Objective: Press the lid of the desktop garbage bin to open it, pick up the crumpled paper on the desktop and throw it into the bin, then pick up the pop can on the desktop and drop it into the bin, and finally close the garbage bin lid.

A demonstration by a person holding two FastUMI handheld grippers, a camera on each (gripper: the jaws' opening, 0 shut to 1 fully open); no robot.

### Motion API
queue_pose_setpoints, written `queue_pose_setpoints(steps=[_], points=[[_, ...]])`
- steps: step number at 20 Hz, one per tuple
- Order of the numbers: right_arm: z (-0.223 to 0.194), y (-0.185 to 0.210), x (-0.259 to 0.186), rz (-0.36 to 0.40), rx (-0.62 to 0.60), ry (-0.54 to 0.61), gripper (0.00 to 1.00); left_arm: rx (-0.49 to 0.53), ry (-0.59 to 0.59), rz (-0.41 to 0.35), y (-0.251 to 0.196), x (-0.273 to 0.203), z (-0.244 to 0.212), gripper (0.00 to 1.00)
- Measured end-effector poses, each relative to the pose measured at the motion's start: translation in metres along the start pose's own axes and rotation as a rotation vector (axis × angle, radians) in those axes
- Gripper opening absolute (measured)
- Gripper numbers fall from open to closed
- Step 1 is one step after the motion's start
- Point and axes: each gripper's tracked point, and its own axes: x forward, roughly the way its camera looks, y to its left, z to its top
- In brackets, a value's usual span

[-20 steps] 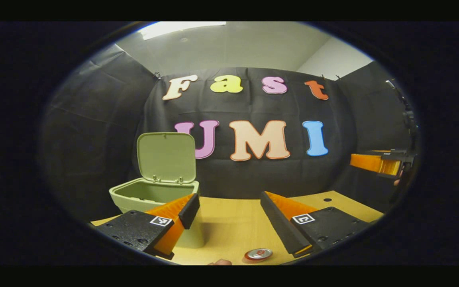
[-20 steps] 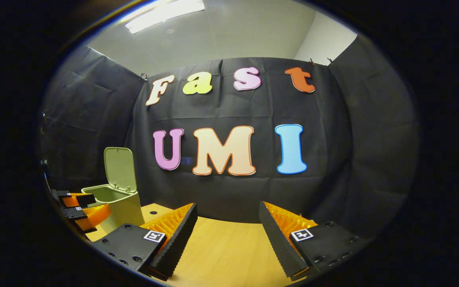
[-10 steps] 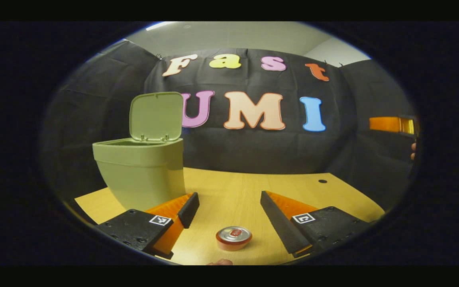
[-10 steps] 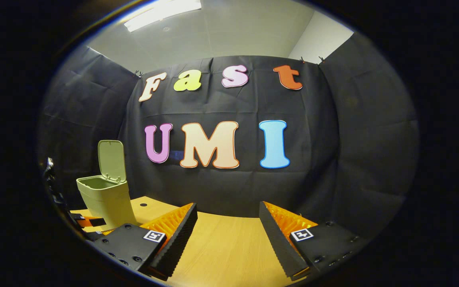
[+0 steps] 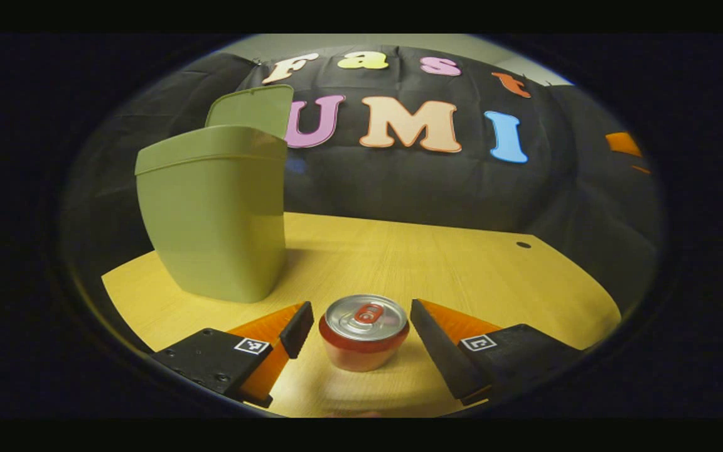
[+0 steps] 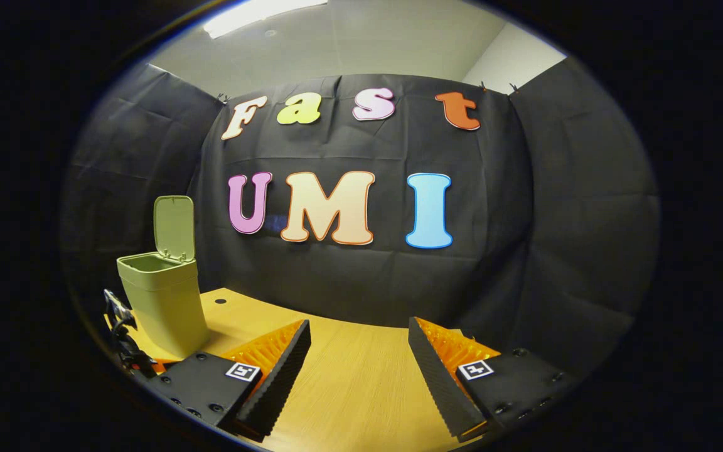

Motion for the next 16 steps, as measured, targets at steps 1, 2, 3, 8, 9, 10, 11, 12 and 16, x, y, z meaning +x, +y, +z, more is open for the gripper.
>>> queue_pose_setpoints(steps=[1,2,3,8,9,10,11,12,16], points=[[0.001,-0.002,0.0,-0.008,0.004,-0.001,0.98,0.002,0.018,0.02,0.005,0.0,0.003,0.95],[0.003,-0.004,-0.001,-0.016,0.008,-0.004,0.98,-0.007,0.017,0.02,0.008,0.005,0.002,0.75],[0.004,-0.003,-0.002,-0.019,0.019,-0.006,0.98,-0.027,0.016,0.015,0.008,0.006,0.007,0.76],[-0.005,0.038,0.001,0.038,0.064,0.026,0.99,0.001,-0.102,-0.021,0.01,0.001,0.101,0.76],[-0.005,0.049,0.003,0.056,0.07,0.03,0.98,0.02,-0.125,-0.027,0.012,0.004,0.118,0.76],[-0.004,0.059,0.005,0.071,0.077,0.028,0.98,0.032,-0.142,-0.037,0.014,0.005,0.134,0.75],[-0.002,0.066,0.007,0.08,0.083,0.027,0.99,0.04,-0.159,-0.05,0.015,0.005,0.147,0.76],[0.0,0.073,0.01,0.086,0.088,0.027,0.98,0.048,-0.184,-0.067,0.015,0.005,0.161,0.75],[0.007,0.109,0.016,0.149,0.121,0.041,0.98,0.074,-0.253,-0.098,0.022,0.004,0.214,0.76]])
